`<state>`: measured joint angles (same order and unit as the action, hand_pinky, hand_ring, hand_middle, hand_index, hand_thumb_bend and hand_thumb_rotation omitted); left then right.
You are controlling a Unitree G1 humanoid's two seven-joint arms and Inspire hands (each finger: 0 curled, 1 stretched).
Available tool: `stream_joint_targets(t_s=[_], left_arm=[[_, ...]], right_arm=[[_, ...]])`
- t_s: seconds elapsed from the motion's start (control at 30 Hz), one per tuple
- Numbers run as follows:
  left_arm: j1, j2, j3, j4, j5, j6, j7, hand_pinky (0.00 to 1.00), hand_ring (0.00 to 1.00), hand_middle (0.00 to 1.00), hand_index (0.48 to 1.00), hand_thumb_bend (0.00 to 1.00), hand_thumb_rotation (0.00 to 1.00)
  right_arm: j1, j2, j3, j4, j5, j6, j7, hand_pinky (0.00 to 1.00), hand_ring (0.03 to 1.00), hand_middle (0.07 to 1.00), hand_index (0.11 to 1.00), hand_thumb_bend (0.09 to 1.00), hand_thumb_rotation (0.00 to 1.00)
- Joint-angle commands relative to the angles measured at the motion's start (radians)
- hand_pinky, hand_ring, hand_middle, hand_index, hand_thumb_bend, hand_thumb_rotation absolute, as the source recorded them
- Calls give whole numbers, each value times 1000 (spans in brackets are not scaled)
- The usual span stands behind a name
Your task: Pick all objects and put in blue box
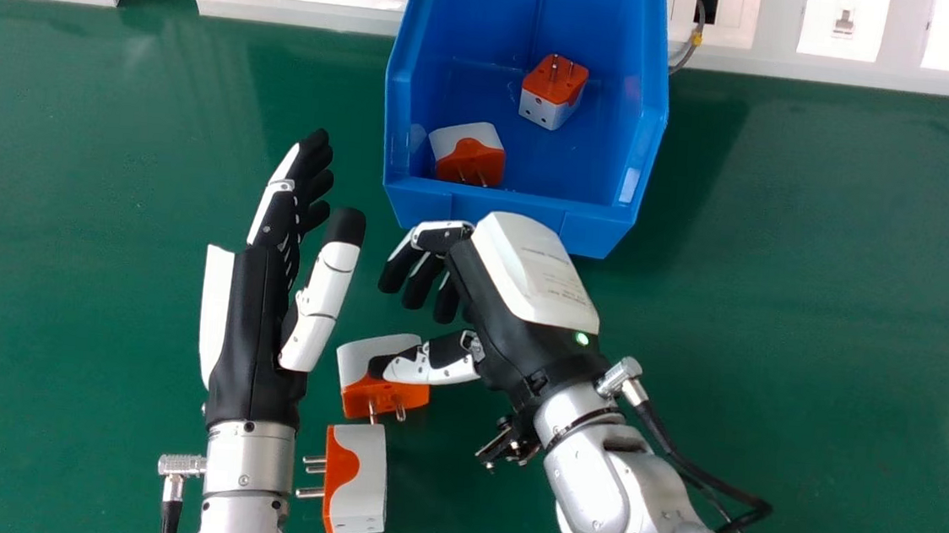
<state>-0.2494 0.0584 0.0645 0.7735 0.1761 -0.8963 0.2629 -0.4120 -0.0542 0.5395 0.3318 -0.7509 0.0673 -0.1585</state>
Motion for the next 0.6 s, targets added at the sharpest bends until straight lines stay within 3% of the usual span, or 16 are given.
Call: stream_joint_targets(t_s=[0.0, 0.17, 0.2, 0.27, 0.3, 0.37, 0.4, 0.57], left_arm=[[-10, 0, -1, -14, -4, -19, 0, 878, 889, 910, 887, 698, 894], [-10, 1, -1, -16, -4, -17, -1, 878, 889, 910, 887, 698, 894], [-10, 1, -1, -17, -4, -17, -1, 878, 889, 910, 888, 698, 894], [-9, 1, -2, -17, -3, -18, 0, 878, 889, 910, 888, 698, 894], [-9, 0, -2, -17, -3, -18, 0, 878, 889, 910, 888, 699, 894], [-9, 0, -2, -16, -2, -19, 1, 878, 889, 910, 888, 699, 894], [-10, 0, -2, -15, -2, -19, 1, 878, 889, 910, 888, 697, 894], [-9, -1, -2, -15, -3, -19, 0, 877, 889, 910, 889, 694, 894]], right_arm=[[4, -4, 13, -54, -21, 29, 35, 342, 394, 504, 505, 513, 1], [5, -19, 32, -115, -28, 115, 179, 400, 454, 545, 503, 514, 25], [3, -22, 37, -122, -32, 132, 205, 466, 516, 594, 544, 579, 20], [-14, -25, 53, -121, -40, 170, 269, 466, 516, 594, 544, 579, 20], [-19, -25, 57, -121, -43, 183, 290, 523, 577, 641, 582, 636, 15], [-26, -23, 64, -117, -48, 199, 316, 523, 577, 641, 582, 636, 15], [-30, -23, 68, -111, -51, 202, 320, 580, 643, 693, 620, 684, 12], [-43, -23, 96, -77, -66, 186, 309, 677, 746, 773, 683, 754, 8]])
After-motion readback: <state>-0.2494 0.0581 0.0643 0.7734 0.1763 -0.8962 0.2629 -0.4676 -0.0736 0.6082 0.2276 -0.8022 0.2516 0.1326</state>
